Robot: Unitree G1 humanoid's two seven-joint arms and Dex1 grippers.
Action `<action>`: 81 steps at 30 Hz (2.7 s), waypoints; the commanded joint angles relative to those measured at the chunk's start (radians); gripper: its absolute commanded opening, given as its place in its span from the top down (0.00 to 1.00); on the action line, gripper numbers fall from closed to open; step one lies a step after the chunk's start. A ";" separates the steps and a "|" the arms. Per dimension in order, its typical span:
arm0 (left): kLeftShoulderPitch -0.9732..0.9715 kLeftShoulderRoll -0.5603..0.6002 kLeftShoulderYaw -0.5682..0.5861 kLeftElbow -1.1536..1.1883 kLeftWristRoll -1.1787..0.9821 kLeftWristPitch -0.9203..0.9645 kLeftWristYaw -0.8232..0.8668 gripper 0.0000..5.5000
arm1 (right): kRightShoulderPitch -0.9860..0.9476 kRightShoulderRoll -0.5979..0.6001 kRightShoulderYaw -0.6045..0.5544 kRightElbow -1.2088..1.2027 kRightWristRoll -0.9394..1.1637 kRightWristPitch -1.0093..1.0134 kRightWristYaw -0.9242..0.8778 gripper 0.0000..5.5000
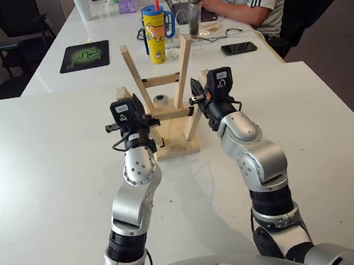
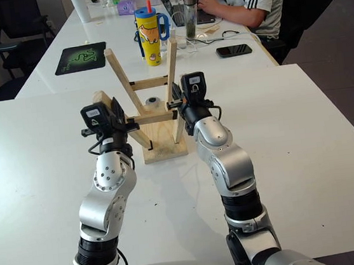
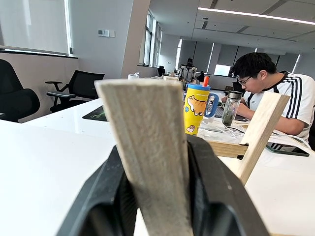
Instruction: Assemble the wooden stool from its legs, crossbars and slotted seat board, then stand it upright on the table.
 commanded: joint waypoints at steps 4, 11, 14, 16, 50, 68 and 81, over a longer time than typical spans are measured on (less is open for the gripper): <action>0.042 0.052 -0.028 0.052 0.118 0.156 -0.045 0.79 | -0.027 -0.119 0.097 -0.013 -0.091 0.007 0.068 0.79; 0.018 0.092 -0.044 0.060 0.160 0.177 -0.114 0.77 | 0.007 -0.146 0.104 0.008 -0.062 0.020 0.099 0.77; 0.028 0.103 -0.040 0.066 0.143 0.219 -0.162 0.76 | 0.011 -0.142 0.101 0.010 -0.056 0.025 0.097 0.77; 0.031 0.124 -0.041 0.056 0.119 0.285 -0.209 0.76 | 0.011 -0.139 0.099 0.012 -0.055 0.024 0.094 0.77; -0.091 0.105 0.087 0.110 0.043 0.412 -0.435 0.50 | 0.033 0.036 -0.026 0.016 -0.023 0.091 -0.001 0.77; -0.032 0.115 0.047 0.130 0.026 0.424 -0.536 0.50 | 0.044 0.082 -0.084 0.017 -0.021 0.139 -0.002 0.77; 0.053 0.174 -0.031 0.121 0.036 0.460 -0.590 0.50 | 0.074 0.100 -0.174 0.027 0.053 0.288 0.001 0.77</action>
